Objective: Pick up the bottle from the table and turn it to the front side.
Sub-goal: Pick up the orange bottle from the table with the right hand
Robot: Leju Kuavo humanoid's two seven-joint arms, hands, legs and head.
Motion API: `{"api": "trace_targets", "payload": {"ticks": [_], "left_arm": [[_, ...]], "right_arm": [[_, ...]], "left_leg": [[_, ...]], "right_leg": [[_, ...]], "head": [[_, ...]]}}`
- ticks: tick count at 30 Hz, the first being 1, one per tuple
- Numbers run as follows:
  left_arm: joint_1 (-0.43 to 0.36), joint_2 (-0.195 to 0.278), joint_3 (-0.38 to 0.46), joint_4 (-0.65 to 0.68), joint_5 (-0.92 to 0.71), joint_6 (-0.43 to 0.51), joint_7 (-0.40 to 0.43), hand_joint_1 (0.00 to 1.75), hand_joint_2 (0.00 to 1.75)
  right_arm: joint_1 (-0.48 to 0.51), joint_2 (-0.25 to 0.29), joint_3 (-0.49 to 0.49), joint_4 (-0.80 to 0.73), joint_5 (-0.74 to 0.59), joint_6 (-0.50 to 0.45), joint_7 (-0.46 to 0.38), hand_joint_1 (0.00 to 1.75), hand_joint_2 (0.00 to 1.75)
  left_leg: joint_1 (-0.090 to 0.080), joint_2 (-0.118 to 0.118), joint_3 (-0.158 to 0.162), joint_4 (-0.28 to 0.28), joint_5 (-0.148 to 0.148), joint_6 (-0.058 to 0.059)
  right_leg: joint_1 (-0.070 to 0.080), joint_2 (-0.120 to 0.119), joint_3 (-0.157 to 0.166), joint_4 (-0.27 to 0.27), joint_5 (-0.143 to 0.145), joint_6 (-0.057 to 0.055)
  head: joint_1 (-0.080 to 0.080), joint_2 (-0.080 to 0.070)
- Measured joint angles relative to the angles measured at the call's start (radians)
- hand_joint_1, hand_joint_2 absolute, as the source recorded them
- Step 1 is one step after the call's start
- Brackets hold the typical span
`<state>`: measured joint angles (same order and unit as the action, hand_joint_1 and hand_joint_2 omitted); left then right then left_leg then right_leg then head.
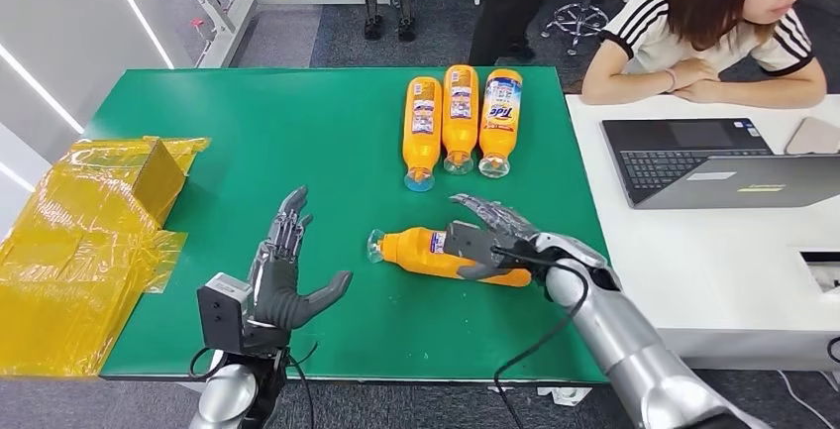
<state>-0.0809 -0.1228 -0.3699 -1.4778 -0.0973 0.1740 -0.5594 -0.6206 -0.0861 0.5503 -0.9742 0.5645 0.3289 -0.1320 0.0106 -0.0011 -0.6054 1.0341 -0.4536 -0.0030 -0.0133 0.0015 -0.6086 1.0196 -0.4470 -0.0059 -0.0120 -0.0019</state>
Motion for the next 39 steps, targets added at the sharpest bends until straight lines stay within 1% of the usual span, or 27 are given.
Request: {"api": "trace_targets", "payload": {"ticks": [4, 8, 12, 17, 22, 27, 33, 39], "left_arm": [[-0.017, 0.005, -0.001, 0.017, 0.015, -0.007, 0.007, 0.0, 1.75], [-0.035, 0.007, -0.003, 0.032, 0.051, -0.032, 0.024, 0.0, 1.75], [-0.055, 0.006, -0.003, 0.046, 0.112, -0.077, 0.057, 0.0, 1.75], [-0.065, 0.003, -0.003, 0.055, 0.151, -0.113, 0.082, 0.0, 1.75], [-0.066, 0.003, -0.003, 0.066, 0.207, -0.157, 0.094, 0.0, 1.75], [-0.065, 0.002, -0.003, 0.074, 0.244, -0.187, 0.103, 0.0, 1.75], [-0.063, 0.002, -0.002, 0.074, 0.247, -0.198, 0.109, 0.0, 1.75], [-0.06, -0.001, -0.002, 0.078, 0.258, -0.224, 0.119, 0.0, 1.75]], "right_arm": [[-0.096, -0.009, 0.063, 0.103, -0.016, 0.072, 0.01, 0.0, 1.75], [-0.187, -0.018, 0.136, 0.202, -0.039, 0.191, 0.018, 0.0, 1.75], [-0.254, -0.017, 0.204, 0.279, -0.051, 0.244, 0.045, 0.0, 1.75], [-0.313, -0.009, 0.264, 0.342, -0.062, 0.252, 0.072, 0.0, 1.75], [-0.335, -0.005, 0.305, 0.375, -0.083, 0.258, 0.078, 0.0, 1.75], [-0.331, -0.005, 0.348, 0.391, -0.093, 0.241, 0.076, 0.0, 1.75], [-0.306, -0.005, 0.374, 0.396, -0.112, 0.176, 0.063, 0.0, 1.75], [-0.275, -0.013, 0.389, 0.397, -0.117, 0.164, 0.062, 0.0, 1.75]], "left_leg": [[0.0, -0.001, -0.001, 0.0, 0.0, 0.0], [0.0, -0.001, -0.001, 0.0, 0.0, 0.0], [0.0, -0.001, -0.001, 0.0, 0.0, 0.0], [0.0, -0.001, -0.001, 0.0, 0.0, 0.0], [0.0, -0.001, -0.001, 0.0, 0.0, 0.0], [0.0, -0.001, -0.001, 0.0, 0.0, 0.0], [0.0, -0.001, -0.001, 0.0, 0.0, 0.0], [0.0, -0.001, -0.001, 0.0, 0.0, 0.0]], "right_leg": [[0.0, 0.0, -0.001, 0.0, 0.0, 0.0], [0.0, 0.0, -0.001, 0.0, 0.0, 0.0], [0.0, 0.0, -0.001, 0.0, 0.0, 0.0], [0.0, 0.0, -0.001, 0.0, 0.0, 0.0], [0.0, 0.0, -0.001, 0.0, 0.0, 0.0], [0.0, 0.0, -0.001, 0.0, 0.0, 0.0], [0.0, 0.0, -0.001, 0.0, 0.0, 0.0], [0.0, 0.0, -0.001, 0.0, 0.0, 0.0]], "head": [[0.0, 0.0], [0.0, 0.0], [0.0, 0.0], [0.0, 0.0], [0.0, 0.0], [0.0, 0.0], [0.0, 0.0], [0.0, 0.0]]}}
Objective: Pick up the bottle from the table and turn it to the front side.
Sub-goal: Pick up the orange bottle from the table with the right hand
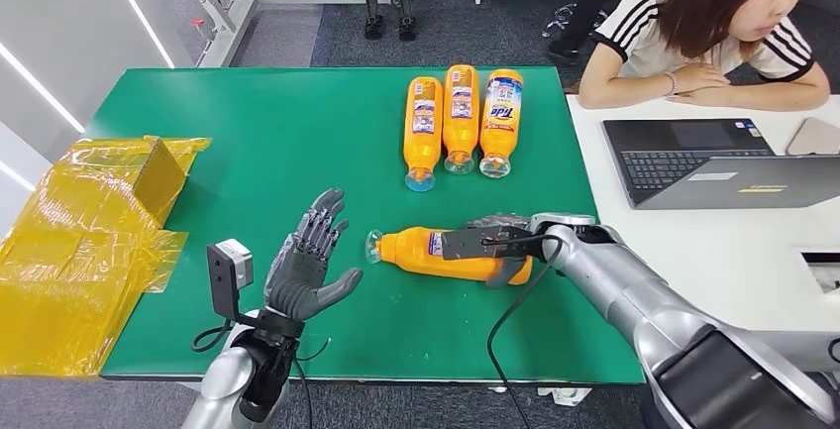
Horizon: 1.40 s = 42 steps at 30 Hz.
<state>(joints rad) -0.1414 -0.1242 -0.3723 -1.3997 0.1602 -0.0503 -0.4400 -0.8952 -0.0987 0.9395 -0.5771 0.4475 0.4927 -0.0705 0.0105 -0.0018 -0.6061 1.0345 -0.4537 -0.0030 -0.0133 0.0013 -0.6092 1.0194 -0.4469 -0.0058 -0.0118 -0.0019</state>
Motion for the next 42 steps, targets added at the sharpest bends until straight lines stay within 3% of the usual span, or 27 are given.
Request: {"api": "trace_targets", "payload": {"ticks": [4, 5, 9, 12, 21, 28, 35, 42], "left_arm": [[-0.002, -0.008, 0.0, 0.01, 0.006, -0.01, 0.004, 0.0, 1.75], [-0.003, -0.009, 0.0, 0.012, 0.007, -0.01, 0.004, 0.0, 1.75], [0.0, -0.012, 0.001, 0.017, 0.014, -0.009, 0.004, 0.0, 1.75], [0.01, -0.012, 0.003, 0.017, 0.018, -0.007, 0.004, 0.0, 1.75], [0.042, -0.012, 0.013, 0.017, 0.015, -0.007, -0.015, 0.0, 1.75], [0.059, -0.006, 0.035, 0.016, 0.001, 0.003, -0.05, 0.0, 1.75], [0.074, 0.007, 0.062, 0.008, -0.046, 0.053, -0.086, 0.0, 1.75], [0.081, 0.014, 0.074, 0.006, -0.075, 0.077, -0.091, 0.0, 1.75]], "right_arm": [[0.021, -0.005, 0.01, -0.012, 0.002, -0.022, 0.007, 0.13, 1.75], [0.022, -0.005, 0.013, -0.014, 0.005, -0.023, 0.011, 0.31, 1.75], [0.02, -0.005, 0.028, -0.021, 0.028, -0.024, 0.023, 1.48, 1.75], [0.01, -0.005, 0.042, -0.024, 0.041, -0.025, 0.019, 1.75, 1.75], [0.013, -0.005, 0.063, -0.025, 0.017, -0.079, -0.019, 1.75, 1.75], [0.077, -0.02, 0.019, -0.055, -0.111, -0.168, -0.128, 1.75, 1.75], [0.274, -0.065, -0.204, -0.204, -0.386, -0.207, -0.288, 1.75, 1.75], [0.432, -0.072, -0.419, -0.335, -0.482, -0.242, -0.333, 1.75, 1.75]], "left_leg": [[0.0, 0.001, 0.001, 0.0, 0.0, 0.0], [0.0, 0.001, 0.001, 0.0, 0.0, 0.0], [0.0, 0.001, 0.002, 0.0, 0.0, 0.0], [0.0, 0.002, 0.002, 0.0, 0.0, 0.0], [0.0, 0.001, 0.002, 0.0, 0.0, 0.0], [0.0, 0.0, 0.002, 0.0, 0.0, 0.0], [0.0, -0.003, 0.0, 0.0, 0.0, 0.0], [0.0, -0.003, 0.0, 0.0, 0.0, 0.0]], "right_leg": [[0.0, 0.001, 0.0, 0.0, 0.0, 0.0], [0.0, 0.002, 0.0, 0.0, 0.0, 0.0], [0.0, 0.002, 0.001, 0.0, 0.0, 0.0], [0.0, 0.002, 0.002, 0.0, 0.0, 0.0], [0.0, 0.001, 0.002, 0.0, 0.0, 0.0], [0.0, 0.0, 0.002, 0.0, 0.0, 0.0], [0.0, -0.002, 0.001, 0.0, 0.0, 0.0], [0.0, -0.002, 0.001, 0.0, 0.0, 0.0]], "head": [[0.0, 0.0], [0.0, 0.0], [0.0, 0.0], [0.0, 0.0], [0.0, 0.0], [0.0, 0.0], [0.0, 0.0], [0.0, 0.0]]}}
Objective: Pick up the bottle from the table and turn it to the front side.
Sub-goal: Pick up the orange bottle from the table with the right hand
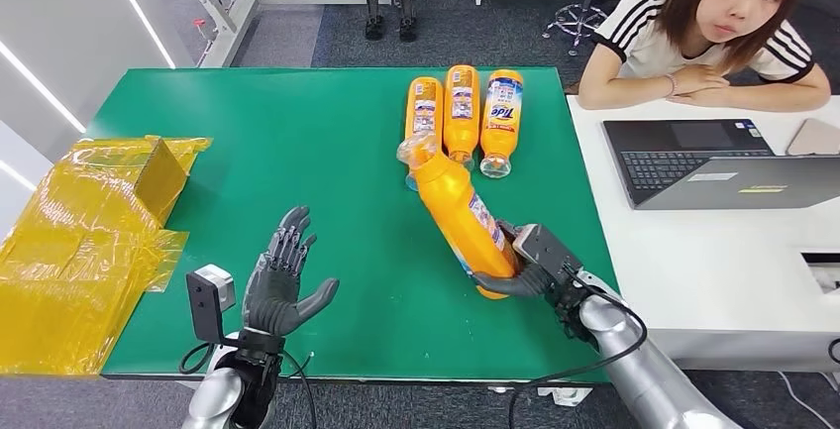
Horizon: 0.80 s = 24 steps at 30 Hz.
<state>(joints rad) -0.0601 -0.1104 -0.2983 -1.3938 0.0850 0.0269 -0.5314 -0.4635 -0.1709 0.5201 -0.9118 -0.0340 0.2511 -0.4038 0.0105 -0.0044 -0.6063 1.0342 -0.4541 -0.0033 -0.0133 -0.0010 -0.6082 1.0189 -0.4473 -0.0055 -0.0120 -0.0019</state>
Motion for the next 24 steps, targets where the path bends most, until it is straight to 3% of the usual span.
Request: {"api": "trace_targets", "payload": {"ticks": [9, 17, 24], "left_arm": [[0.011, 0.009, 0.007, -0.006, -0.011, -0.015, -0.005, 0.0, 1.75], [-0.128, 0.004, 0.003, 0.024, -0.001, -0.072, 0.022, 0.0, 1.75], [-0.174, 0.001, 0.003, 0.058, 0.034, -0.107, 0.043, 0.0, 1.75]], "right_arm": [[0.12, 0.009, -0.121, -0.154, 0.034, -0.039, -0.045, 1.75, 1.75], [0.121, 0.121, -0.097, -0.204, 0.106, -0.05, -0.063, 1.75, 1.75], [0.111, 0.163, -0.077, -0.206, 0.111, -0.031, -0.074, 1.75, 1.75]], "left_leg": [[0.0, 0.0, 0.0, 0.0, 0.0, 0.0], [0.001, 0.001, 0.001, 0.0, 0.002, -0.002], [0.0, 0.001, -0.001, 0.0, 0.002, -0.002]], "right_leg": [[0.0, 0.0, 0.0, 0.0, 0.0, 0.0], [0.0, 0.001, -0.001, 0.001, 0.0, -0.001], [0.0, 0.002, -0.001, 0.001, 0.0, -0.001]], "head": [[0.0, 0.0], [0.0, 0.0], [0.0, 0.0]]}}
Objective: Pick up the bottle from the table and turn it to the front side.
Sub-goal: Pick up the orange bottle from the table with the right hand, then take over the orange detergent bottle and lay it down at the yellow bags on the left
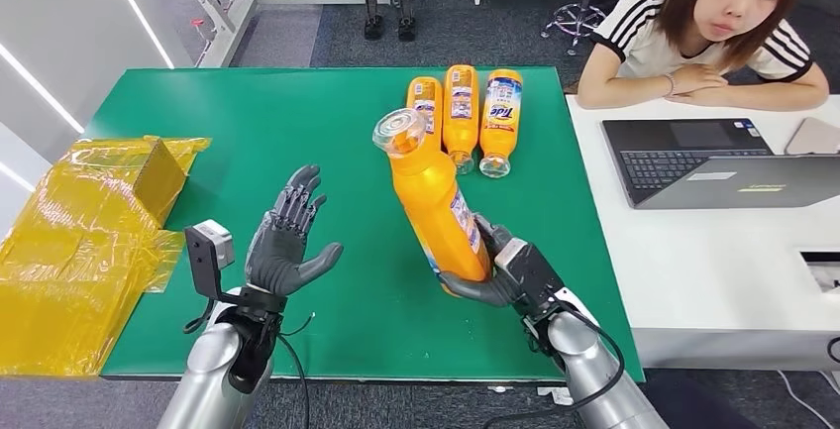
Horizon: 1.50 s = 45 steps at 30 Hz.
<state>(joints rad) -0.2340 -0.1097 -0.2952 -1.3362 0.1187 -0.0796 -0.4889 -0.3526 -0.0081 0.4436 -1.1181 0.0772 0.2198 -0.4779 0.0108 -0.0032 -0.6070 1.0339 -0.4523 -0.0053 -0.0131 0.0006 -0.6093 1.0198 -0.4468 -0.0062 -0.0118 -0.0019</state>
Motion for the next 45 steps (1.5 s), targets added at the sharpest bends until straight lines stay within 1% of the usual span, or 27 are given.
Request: {"api": "trace_targets", "payload": {"ticks": [4, 8, 15, 19, 24, 32, 38, 45], "left_arm": [[-0.065, -0.001, -0.004, 0.039, 0.019, -0.037, 0.029, 0.0, 1.75], [-0.131, -0.004, -0.007, 0.088, 0.038, -0.084, 0.053, 0.0, 1.75], [-0.203, -0.011, -0.022, 0.152, 0.061, -0.161, 0.091, 0.0, 1.75], [-0.234, -0.012, -0.03, 0.18, 0.08, -0.181, 0.103, 0.0, 1.75], [-0.252, -0.011, -0.034, 0.193, 0.092, -0.195, 0.107, 0.0, 1.75], [-0.254, -0.006, -0.034, 0.194, 0.096, -0.202, 0.122, 0.0, 1.75], [-0.253, 0.01, -0.034, 0.195, 0.084, -0.196, 0.122, 0.0, 1.75], [-0.253, 0.037, -0.027, 0.194, 0.07, -0.19, 0.119, 0.0, 1.75]], "right_arm": [[-0.031, 0.05, 0.054, 0.021, 0.03, 0.007, 0.013, 1.75, 1.75], [-0.067, 0.095, 0.105, 0.06, 0.034, -0.019, 0.025, 1.74, 1.75], [-0.113, 0.121, 0.139, 0.114, 0.042, -0.034, 0.053, 1.75, 1.75], [-0.144, 0.131, 0.143, 0.139, 0.061, -0.041, 0.064, 1.75, 1.75], [-0.17, 0.139, 0.152, 0.163, 0.08, -0.044, 0.078, 1.75, 1.75], [-0.203, 0.139, 0.156, 0.207, 0.098, -0.056, 0.086, 1.75, 1.75], [-0.218, 0.135, 0.157, 0.234, 0.094, -0.058, 0.087, 1.75, 1.75], [-0.216, 0.113, 0.15, 0.243, 0.088, -0.059, 0.091, 1.75, 1.75]], "left_leg": [[0.0, 0.0, 0.0, 0.0, 0.0, 0.0], [0.0, 0.0, 0.0, 0.0, 0.001, -0.001], [0.0, 0.0, 0.0, 0.0, 0.001, -0.001], [0.0, 0.001, 0.0, 0.0, 0.001, -0.001], [0.0, 0.001, 0.0, 0.0, 0.001, -0.001], [0.0, 0.0, 0.0, 0.0, 0.001, -0.001], [0.0, 0.0, 0.0, 0.0, 0.001, -0.001], [0.0, 0.0, 0.0, 0.0, 0.001, -0.001]], "right_leg": [[0.0, 0.0, -0.001, 0.0, 0.0, 0.0], [0.0, 0.0, -0.001, 0.001, 0.0, -0.001], [0.0, 0.0, -0.001, 0.001, 0.001, -0.001], [0.0, 0.001, -0.001, 0.001, 0.001, -0.001], [0.0, 0.001, -0.002, 0.001, 0.001, -0.001], [0.0, 0.001, -0.002, 0.001, 0.001, -0.001], [0.0, 0.001, -0.002, 0.001, 0.001, -0.001], [0.0, 0.001, -0.002, 0.001, 0.001, -0.001]], "head": [[0.0, 0.0], [0.0, 0.0], [0.0, 0.0], [0.0, 0.0], [0.0, 0.0], [0.0, 0.0], [0.0, 0.0], [0.0, 0.0]]}}
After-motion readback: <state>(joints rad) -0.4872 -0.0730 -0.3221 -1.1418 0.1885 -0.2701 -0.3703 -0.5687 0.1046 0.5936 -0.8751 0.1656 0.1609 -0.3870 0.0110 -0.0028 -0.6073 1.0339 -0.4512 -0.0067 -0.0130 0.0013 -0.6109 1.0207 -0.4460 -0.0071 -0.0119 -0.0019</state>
